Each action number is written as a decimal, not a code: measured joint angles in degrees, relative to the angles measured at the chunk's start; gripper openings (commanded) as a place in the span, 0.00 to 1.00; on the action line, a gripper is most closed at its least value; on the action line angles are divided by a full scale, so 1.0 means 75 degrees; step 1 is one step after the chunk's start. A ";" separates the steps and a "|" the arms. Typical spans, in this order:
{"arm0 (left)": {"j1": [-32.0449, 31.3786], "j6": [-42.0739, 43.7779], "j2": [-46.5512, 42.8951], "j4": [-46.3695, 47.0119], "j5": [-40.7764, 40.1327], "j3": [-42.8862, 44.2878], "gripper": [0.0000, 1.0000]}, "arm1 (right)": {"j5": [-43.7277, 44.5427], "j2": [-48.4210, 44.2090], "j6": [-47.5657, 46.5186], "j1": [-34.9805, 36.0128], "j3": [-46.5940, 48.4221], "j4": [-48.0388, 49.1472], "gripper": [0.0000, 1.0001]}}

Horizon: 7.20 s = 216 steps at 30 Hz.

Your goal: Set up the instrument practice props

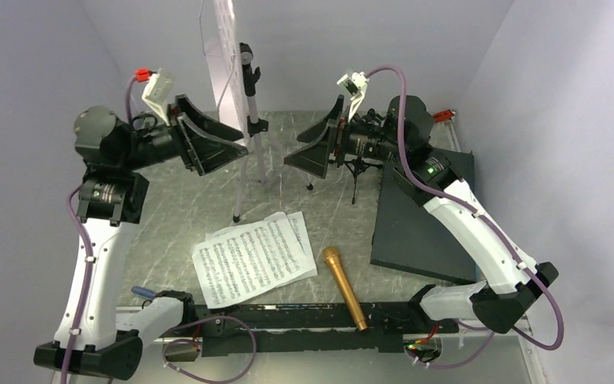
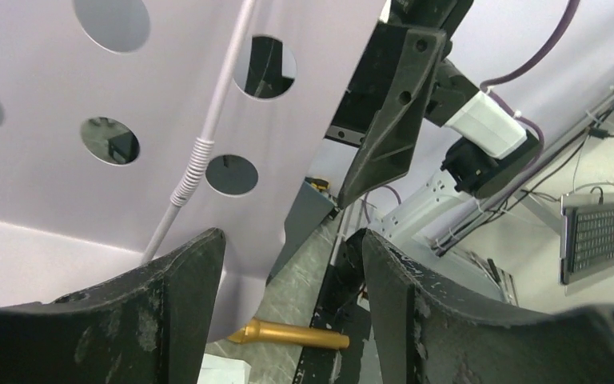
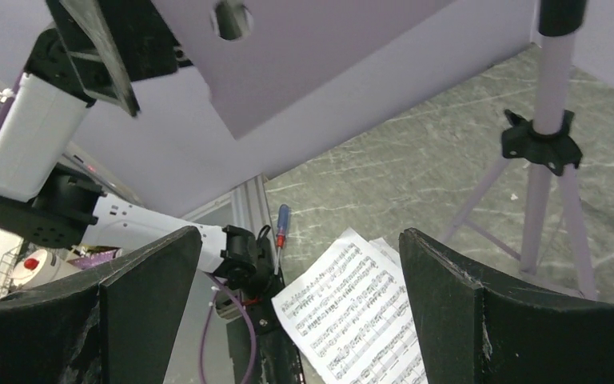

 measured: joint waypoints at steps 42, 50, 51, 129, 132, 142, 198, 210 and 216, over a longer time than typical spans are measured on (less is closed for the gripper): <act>-0.1976 0.2556 -0.0440 -0.2952 -0.2492 0.0440 0.86 | 0.4520 0.1821 -0.1533 0.2879 0.2833 -0.0522 0.87; -0.1976 0.2879 -0.0635 -0.3188 -0.2710 0.0420 0.92 | 0.6347 0.1877 -0.1950 0.3150 0.2885 -0.0778 0.71; -0.1976 0.2935 -0.0685 -0.3232 -0.2763 0.0402 0.92 | 0.6455 0.1871 -0.1964 0.3150 0.2871 -0.0793 0.71; -0.2049 0.4511 0.2530 0.2871 -0.6312 -0.4205 0.44 | 0.7131 0.0315 -0.1754 0.1253 0.1209 -0.0793 0.57; -0.2049 0.4523 0.2576 0.2946 -0.6295 -0.4205 0.47 | 0.7169 0.0312 -0.1754 0.1174 0.1201 -0.0836 0.57; -0.2037 0.4462 0.3465 0.3316 -0.6065 -0.4141 0.38 | 0.7184 0.0312 -0.1766 0.1134 0.1195 -0.0901 0.58; -0.4718 0.2416 0.4185 0.4701 -1.1628 -0.4132 0.03 | 0.4672 0.0705 -0.1580 -0.1906 0.1291 -0.1265 0.83; -0.4876 0.1964 0.4584 0.4639 -1.2048 -0.3707 0.03 | 0.5281 0.0154 -0.1574 -0.1961 0.1224 -0.1588 0.79; -0.4925 0.1760 0.4692 0.4561 -1.2176 -0.3567 0.03 | 0.5275 0.0122 -0.1574 -0.1973 0.1209 -0.1588 0.80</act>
